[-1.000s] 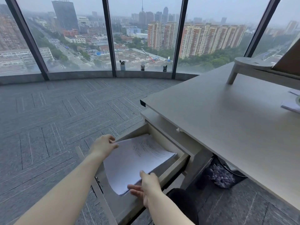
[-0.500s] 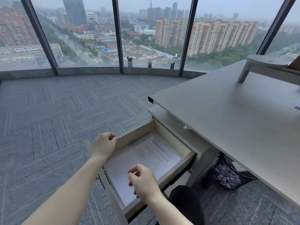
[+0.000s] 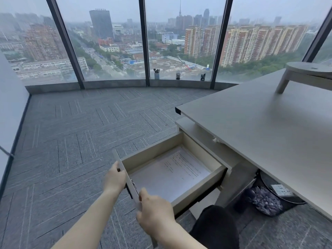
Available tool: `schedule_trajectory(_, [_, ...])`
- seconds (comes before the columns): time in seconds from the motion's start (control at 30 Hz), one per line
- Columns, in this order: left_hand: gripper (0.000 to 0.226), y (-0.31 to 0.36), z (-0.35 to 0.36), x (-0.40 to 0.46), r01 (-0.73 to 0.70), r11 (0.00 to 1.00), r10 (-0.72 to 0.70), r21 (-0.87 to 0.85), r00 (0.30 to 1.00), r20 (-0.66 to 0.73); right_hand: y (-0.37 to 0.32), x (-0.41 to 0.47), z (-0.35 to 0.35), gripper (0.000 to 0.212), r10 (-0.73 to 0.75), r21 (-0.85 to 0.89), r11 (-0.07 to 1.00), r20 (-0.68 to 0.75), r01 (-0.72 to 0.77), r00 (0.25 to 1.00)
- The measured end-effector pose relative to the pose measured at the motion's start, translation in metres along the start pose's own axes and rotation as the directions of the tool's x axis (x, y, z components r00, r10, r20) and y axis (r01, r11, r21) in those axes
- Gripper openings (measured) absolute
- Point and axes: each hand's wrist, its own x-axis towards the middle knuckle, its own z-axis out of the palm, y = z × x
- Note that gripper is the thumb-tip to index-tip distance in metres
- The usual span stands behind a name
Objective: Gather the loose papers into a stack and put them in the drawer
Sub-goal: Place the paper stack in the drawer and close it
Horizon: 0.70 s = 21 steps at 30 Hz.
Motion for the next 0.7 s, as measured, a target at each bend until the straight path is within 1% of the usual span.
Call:
schedule_trajectory(0.07, [0.047,0.006,0.004,-0.001,0.006,1.0,-0.006,-0.012,1.0,0.006,0.005,0.0,0.0,0.019,0.017,-0.002,1.0,-0.013,-0.017,1.0])
schedule_trajectory(0.2, [0.03,0.016,0.019,0.004,0.033,0.992,-0.029,-0.118,0.999,0.029,0.024,0.002,-0.007,0.02,0.054,-0.022,0.998,-0.054,-0.055,0.997])
schedule_trajectory(0.33, [0.015,0.033,0.039,0.005,0.079,0.953,-0.041,-0.291,0.99,0.136,0.048,0.007,-0.018,0.015,0.112,-0.015,0.993,-0.116,-0.114,0.987])
schedule_trajectory(0.43, [0.013,0.049,0.055,-0.001,0.097,0.924,-0.014,-0.371,0.975,0.221,0.069,0.01,-0.027,0.015,0.163,-0.014,0.986,-0.177,-0.169,0.97])
schedule_trajectory(0.5, [0.014,0.056,0.069,-0.001,0.097,0.914,0.008,-0.394,0.966,0.257,0.083,0.01,-0.032,0.017,0.206,-0.003,0.977,-0.212,-0.212,0.955])
schedule_trajectory(0.63, [0.012,0.076,0.098,-0.004,0.117,0.899,0.024,-0.423,0.949,0.314,0.112,0.005,-0.041,0.021,0.323,0.07,0.946,-0.227,-0.316,0.919])
schedule_trajectory(0.7, [0.016,0.086,0.11,-0.005,0.13,0.884,0.039,-0.449,0.937,0.348,0.126,-0.001,-0.045,0.024,0.386,0.112,0.923,-0.243,-0.369,0.89])
